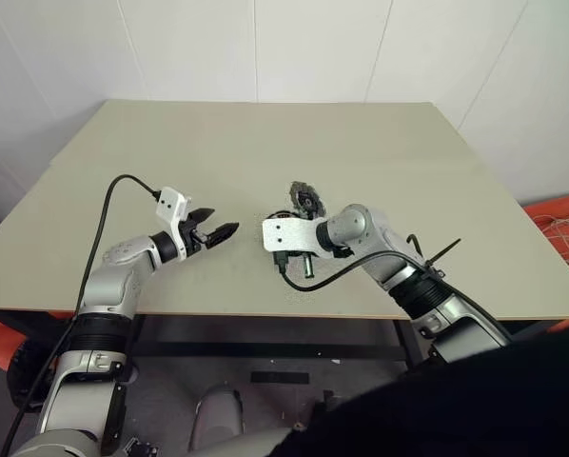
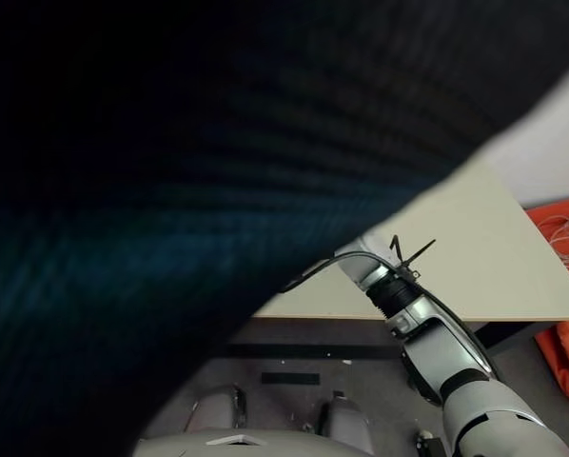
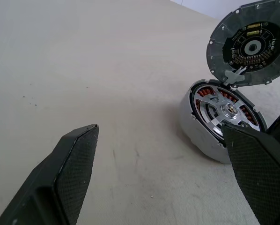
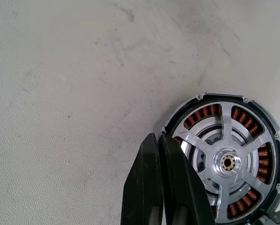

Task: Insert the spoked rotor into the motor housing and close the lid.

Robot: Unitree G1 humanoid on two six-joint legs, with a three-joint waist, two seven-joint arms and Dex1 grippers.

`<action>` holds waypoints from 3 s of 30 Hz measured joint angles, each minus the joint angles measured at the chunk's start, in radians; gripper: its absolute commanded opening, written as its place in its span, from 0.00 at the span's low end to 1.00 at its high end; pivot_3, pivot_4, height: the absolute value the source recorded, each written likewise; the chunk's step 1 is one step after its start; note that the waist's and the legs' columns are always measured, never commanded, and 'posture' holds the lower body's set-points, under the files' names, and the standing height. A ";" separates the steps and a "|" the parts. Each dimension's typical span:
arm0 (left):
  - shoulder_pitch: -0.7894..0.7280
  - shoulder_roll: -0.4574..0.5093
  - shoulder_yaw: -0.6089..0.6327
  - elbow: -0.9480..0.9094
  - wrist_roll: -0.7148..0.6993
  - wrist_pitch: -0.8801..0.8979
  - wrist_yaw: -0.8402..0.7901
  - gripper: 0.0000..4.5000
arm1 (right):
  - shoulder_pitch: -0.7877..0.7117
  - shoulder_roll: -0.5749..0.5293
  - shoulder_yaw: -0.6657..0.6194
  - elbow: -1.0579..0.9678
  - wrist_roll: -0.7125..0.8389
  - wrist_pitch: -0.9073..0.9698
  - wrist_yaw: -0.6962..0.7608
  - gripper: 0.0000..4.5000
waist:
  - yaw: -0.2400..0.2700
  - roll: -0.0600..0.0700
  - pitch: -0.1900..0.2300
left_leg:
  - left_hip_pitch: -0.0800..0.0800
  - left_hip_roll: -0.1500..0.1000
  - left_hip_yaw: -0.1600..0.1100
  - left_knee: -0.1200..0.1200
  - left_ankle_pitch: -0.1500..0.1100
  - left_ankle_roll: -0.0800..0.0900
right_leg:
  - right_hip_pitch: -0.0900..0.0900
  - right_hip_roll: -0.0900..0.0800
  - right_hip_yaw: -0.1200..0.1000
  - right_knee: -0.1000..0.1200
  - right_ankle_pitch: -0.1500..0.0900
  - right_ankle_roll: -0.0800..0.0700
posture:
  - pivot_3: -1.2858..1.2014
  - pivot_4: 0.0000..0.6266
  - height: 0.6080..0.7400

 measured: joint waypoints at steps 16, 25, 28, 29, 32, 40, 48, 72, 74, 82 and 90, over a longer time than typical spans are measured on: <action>0.011 -0.015 -0.003 -0.003 0.000 0.000 0.003 0.99 | 0.000 0.077 -0.016 -0.006 0.029 0.107 -0.082 0.36 | 0.000 0.000 0.000 | 0.000 0.000 0.000 -0.001 0.000 -0.001 | -0.001 0.000 0.000 0.000 0.000 0.000 | 0.52 0.00 1.00; 0.012 -0.016 -0.004 -0.008 0.000 0.001 0.003 0.99 | 0.000 0.000 -0.021 -0.077 0.041 0.082 -0.111 0.36 | 0.002 0.000 0.000 | 0.000 0.000 0.000 -0.001 0.000 -0.001 | 0.000 0.000 0.000 0.000 0.000 0.000 | 0.52 0.00 1.00; 0.012 -0.024 -0.006 -0.008 0.000 0.001 0.002 0.99 | -0.001 -0.036 -0.027 -0.077 0.041 0.063 -0.112 0.36 | 0.001 0.000 0.000 | 0.000 0.000 0.000 -0.001 0.001 -0.001 | -0.001 0.000 0.000 0.000 0.000 0.000 | 0.52 0.00 1.00; 0.012 -0.028 -0.008 -0.007 0.001 0.001 0.002 0.99 | -0.005 -0.042 -0.027 -0.074 0.041 0.054 -0.113 0.36 | 0.000 0.000 0.000 | 0.000 0.000 0.000 -0.001 0.001 -0.001 | -0.001 0.000 0.000 0.000 0.000 0.000 | 0.52 0.00 1.00; 0.012 -0.031 -0.011 -0.007 0.001 0.001 0.002 0.99 | -0.005 -0.057 -0.026 -0.046 0.035 0.023 -0.130 0.36 | 0.000 0.000 0.000 | 0.000 0.000 0.000 -0.001 0.001 -0.001 | -0.001 0.000 0.000 0.000 0.000 0.000 | 0.52 0.00 1.00; 0.010 -0.028 -0.010 -0.003 0.001 0.001 -0.001 0.99 | 0.016 -0.078 -0.023 -0.005 0.021 -0.023 -0.153 0.36 | 0.000 0.000 0.000 | 0.000 0.000 0.000 -0.001 0.001 -0.001 | -0.001 0.000 0.000 0.000 0.000 0.000 | 0.52 0.00 1.00; 0.009 -0.023 -0.010 -0.001 0.002 0.001 -0.002 0.99 | 0.017 -0.111 -0.035 -0.024 0.028 -0.009 -0.143 0.49 | 0.002 0.000 0.000 | 0.000 0.000 0.000 -0.001 0.001 -0.001 | 0.000 0.000 0.000 0.000 0.000 0.000 | 0.52 0.00 1.00; -0.008 -0.023 -0.010 0.008 0.004 -0.003 -0.002 0.99 | 0.060 -0.082 -0.017 -0.007 0.048 0.025 -0.136 0.91 | 0.000 0.000 0.000 | 0.000 0.000 0.000 -0.001 0.001 -0.001 | -0.001 0.000 0.000 0.000 0.000 0.000 | 0.52 0.00 1.00; -0.008 -0.023 -0.011 0.007 0.003 -0.003 -0.002 0.99 | 0.054 -0.077 -0.017 0.019 0.044 0.006 -0.159 0.79 | 0.000 0.000 0.000 | 0.001 0.000 0.000 -0.001 0.001 -0.001 | 0.000 0.000 0.000 0.000 0.000 0.000 | 0.52 0.00 1.00; -0.008 -0.021 -0.010 0.008 0.003 -0.003 -0.002 0.99 | 0.054 -0.084 -0.023 0.035 0.031 -0.011 -0.171 0.44 | -0.003 0.000 0.000 | 0.005 0.000 0.000 -0.001 0.001 -0.001 | 0.002 0.000 0.000 0.000 -0.004 0.007 | 0.52 0.00 1.00; -0.008 -0.021 -0.010 0.008 0.004 -0.003 -0.002 0.99 | 0.056 -0.083 -0.023 0.031 0.031 -0.008 -0.170 0.44 | -0.001 0.000 0.000 | 0.005 0.000 0.000 -0.001 0.001 -0.001 | 0.003 0.000 0.001 0.000 -0.001 0.002 | 0.52 0.00 1.00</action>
